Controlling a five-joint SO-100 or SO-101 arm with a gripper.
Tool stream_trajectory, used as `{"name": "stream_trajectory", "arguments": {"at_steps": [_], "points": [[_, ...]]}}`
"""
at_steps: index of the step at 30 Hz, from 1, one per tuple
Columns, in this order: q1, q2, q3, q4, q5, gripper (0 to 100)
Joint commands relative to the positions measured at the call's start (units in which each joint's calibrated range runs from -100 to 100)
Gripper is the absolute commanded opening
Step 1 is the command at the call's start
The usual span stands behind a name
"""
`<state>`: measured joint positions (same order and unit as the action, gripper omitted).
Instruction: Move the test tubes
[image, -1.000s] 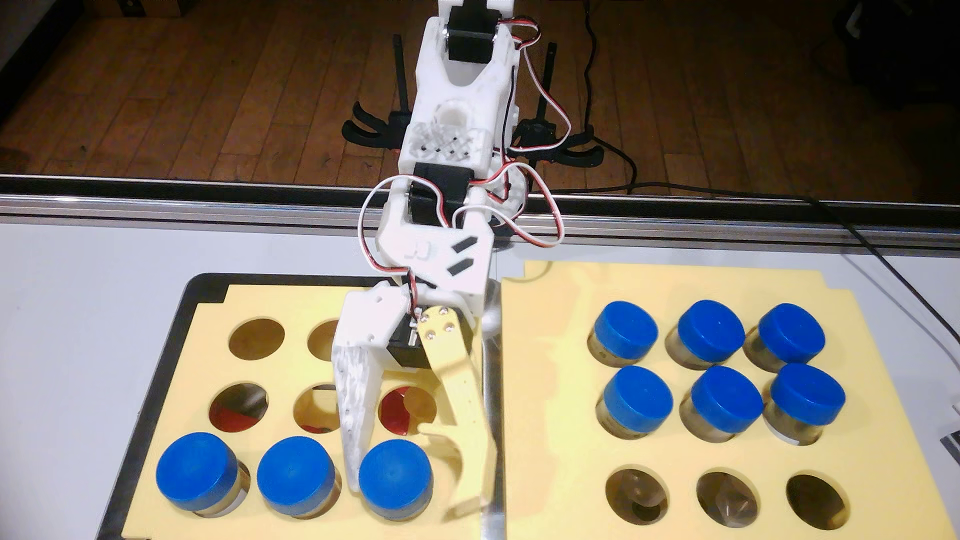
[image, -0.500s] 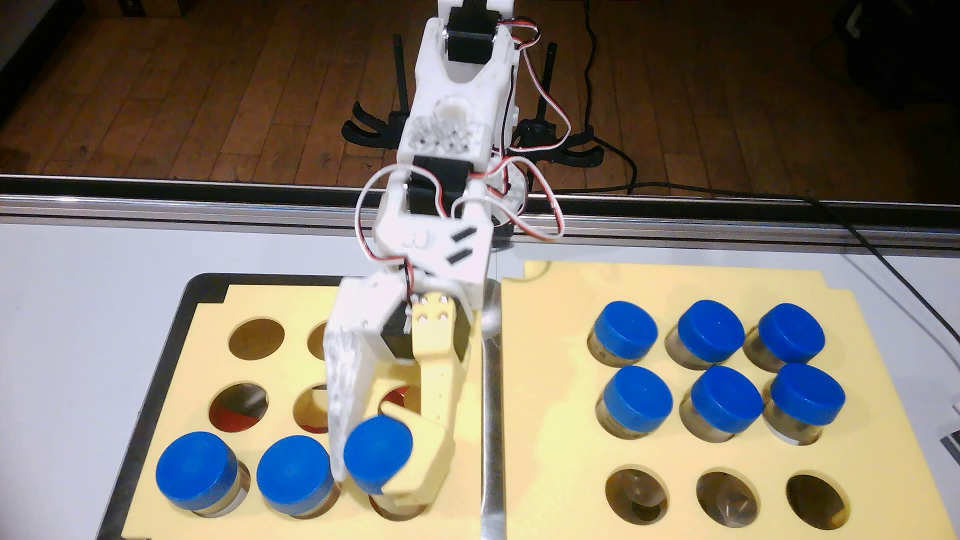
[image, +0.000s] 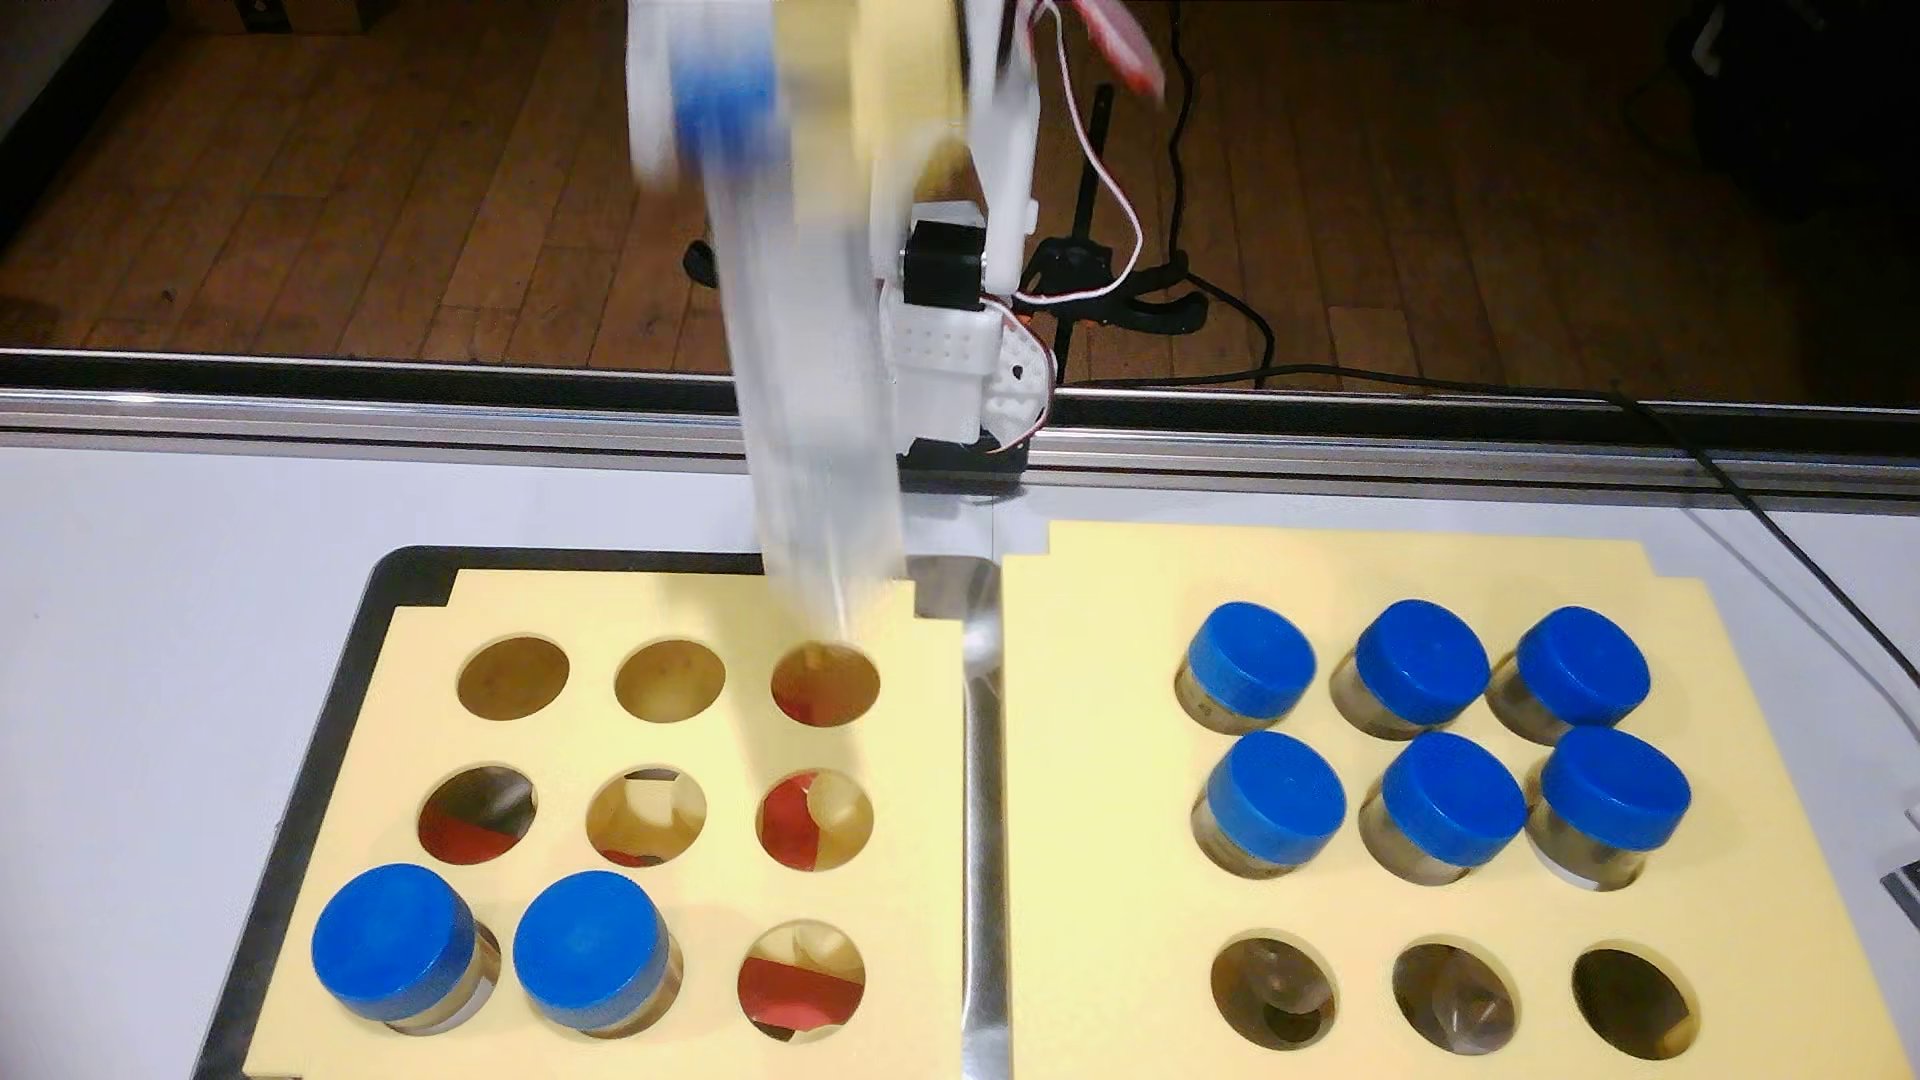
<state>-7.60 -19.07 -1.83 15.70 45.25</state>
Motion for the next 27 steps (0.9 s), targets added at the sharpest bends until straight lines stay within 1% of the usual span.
{"name": "stream_trajectory", "arguments": {"at_steps": [1, 2, 3, 4, 9, 17, 22, 24, 27], "points": [[-7.04, 1.13, -1.76, -16.23, -0.17, 10], [-9.11, 3.39, -1.85, -19.22, -0.22, 10], [-13.34, 8.52, -2.21, -23.08, -0.22, 10], [-15.19, 10.86, -2.21, -24.15, -0.22, 10], [-23.64, 20.33, -2.94, -24.24, -0.22, 10], [-29.12, 27.97, -8.57, -24.24, -0.17, 10], [-31.34, 30.49, -8.21, -24.15, -0.17, 10], [-31.71, 30.49, -7.93, -22.51, -0.17, 10], [-31.49, 30.40, -7.84, -16.81, 0.30, 11]]}}
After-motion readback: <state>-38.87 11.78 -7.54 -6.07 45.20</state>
